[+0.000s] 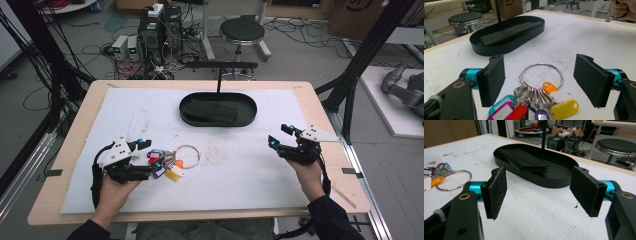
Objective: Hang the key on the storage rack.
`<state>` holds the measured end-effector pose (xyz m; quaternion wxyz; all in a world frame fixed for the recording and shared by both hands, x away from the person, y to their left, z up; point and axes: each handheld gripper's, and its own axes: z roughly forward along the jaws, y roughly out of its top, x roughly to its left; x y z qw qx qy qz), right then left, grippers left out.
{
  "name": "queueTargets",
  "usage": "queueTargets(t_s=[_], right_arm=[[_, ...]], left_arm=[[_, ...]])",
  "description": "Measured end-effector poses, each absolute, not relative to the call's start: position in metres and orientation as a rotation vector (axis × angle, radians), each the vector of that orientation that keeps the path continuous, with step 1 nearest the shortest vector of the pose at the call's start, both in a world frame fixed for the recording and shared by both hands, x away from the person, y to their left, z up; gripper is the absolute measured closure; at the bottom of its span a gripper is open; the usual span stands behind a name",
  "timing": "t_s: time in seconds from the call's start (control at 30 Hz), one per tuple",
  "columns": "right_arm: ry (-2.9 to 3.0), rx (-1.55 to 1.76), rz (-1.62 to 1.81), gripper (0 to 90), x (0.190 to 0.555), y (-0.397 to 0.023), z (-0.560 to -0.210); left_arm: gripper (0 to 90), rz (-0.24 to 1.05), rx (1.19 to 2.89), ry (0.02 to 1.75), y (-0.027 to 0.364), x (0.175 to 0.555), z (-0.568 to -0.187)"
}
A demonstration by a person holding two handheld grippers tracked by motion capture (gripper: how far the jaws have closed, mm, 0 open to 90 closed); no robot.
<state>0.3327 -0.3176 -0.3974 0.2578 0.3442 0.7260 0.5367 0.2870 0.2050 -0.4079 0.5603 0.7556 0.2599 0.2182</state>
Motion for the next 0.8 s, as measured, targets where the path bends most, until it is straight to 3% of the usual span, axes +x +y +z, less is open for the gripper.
queueTargets(t_s=[0.4, 0.6, 0.8], right_arm=[[2.017, 0.943, 1.432, 30.5, 0.334, -0.317, -0.400], [2.047, 0.959, 1.455, 23.9, 0.336, -0.318, -0.402], [2.032, 0.994, 1.473, 21.6, 0.337, -0.324, -0.401]], left_arm=[[25.6, 0.447, 1.743, 0.690, 0.206, 0.299, -0.401], [21.8, 0.411, 1.764, 0.690, 0.198, 0.307, -0.400], [24.9, 0.374, 1.829, 0.684, 0.184, 0.320, -0.400]])
